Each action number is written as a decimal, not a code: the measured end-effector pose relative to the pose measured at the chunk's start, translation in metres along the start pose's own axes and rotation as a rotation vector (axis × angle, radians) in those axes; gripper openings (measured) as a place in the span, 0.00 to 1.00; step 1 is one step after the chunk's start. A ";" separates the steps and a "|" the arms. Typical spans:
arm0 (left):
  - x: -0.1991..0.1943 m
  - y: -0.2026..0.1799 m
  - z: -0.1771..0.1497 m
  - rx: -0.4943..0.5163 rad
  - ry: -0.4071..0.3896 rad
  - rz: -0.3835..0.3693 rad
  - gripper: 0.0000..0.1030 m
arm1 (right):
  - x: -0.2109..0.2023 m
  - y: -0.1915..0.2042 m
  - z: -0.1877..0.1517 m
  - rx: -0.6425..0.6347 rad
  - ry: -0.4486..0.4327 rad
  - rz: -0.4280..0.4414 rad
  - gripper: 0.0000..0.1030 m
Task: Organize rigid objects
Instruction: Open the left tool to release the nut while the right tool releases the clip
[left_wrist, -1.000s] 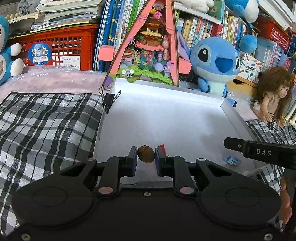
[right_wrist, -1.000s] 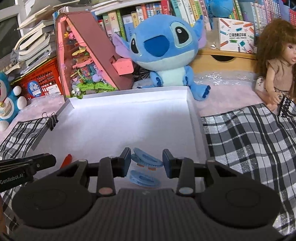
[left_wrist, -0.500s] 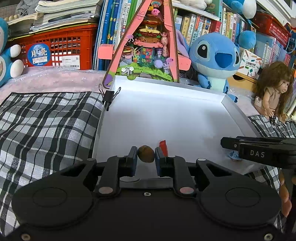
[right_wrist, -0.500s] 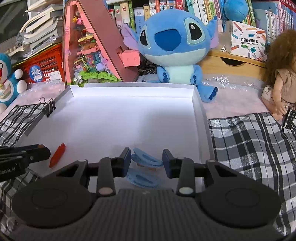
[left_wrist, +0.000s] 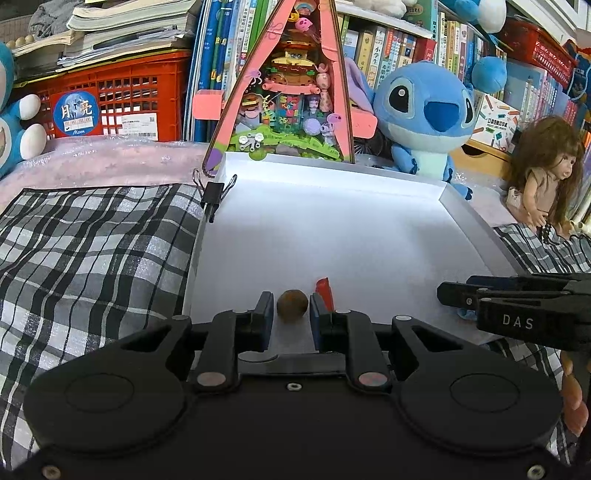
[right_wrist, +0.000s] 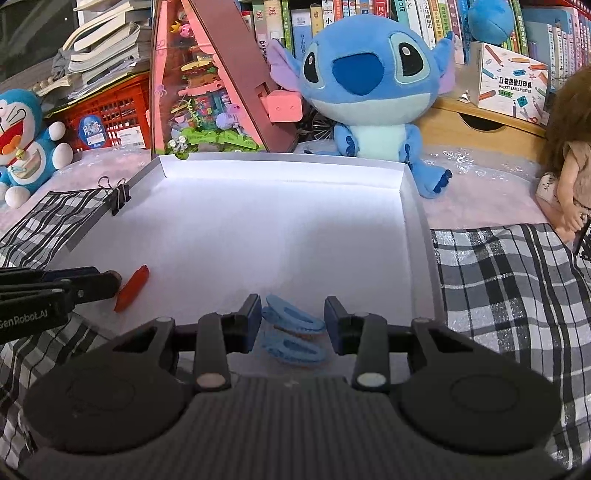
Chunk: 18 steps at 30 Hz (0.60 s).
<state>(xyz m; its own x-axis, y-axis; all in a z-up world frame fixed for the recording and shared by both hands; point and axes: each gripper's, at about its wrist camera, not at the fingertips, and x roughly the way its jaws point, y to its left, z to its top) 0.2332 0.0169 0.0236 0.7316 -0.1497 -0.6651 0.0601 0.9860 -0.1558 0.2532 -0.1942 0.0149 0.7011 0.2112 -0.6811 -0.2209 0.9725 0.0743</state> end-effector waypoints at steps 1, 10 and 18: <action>0.000 0.000 0.000 -0.001 0.000 -0.004 0.21 | 0.000 0.000 0.000 0.000 0.000 0.000 0.45; -0.010 0.003 0.002 -0.007 -0.024 -0.006 0.38 | -0.009 -0.006 -0.001 0.041 -0.040 0.019 0.63; -0.026 0.005 0.003 -0.001 -0.047 -0.009 0.53 | -0.029 -0.006 -0.001 0.047 -0.084 0.028 0.75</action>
<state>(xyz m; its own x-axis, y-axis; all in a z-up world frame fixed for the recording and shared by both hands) 0.2164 0.0262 0.0421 0.7622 -0.1544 -0.6286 0.0656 0.9846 -0.1623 0.2330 -0.2060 0.0336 0.7499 0.2441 -0.6149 -0.2104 0.9692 0.1282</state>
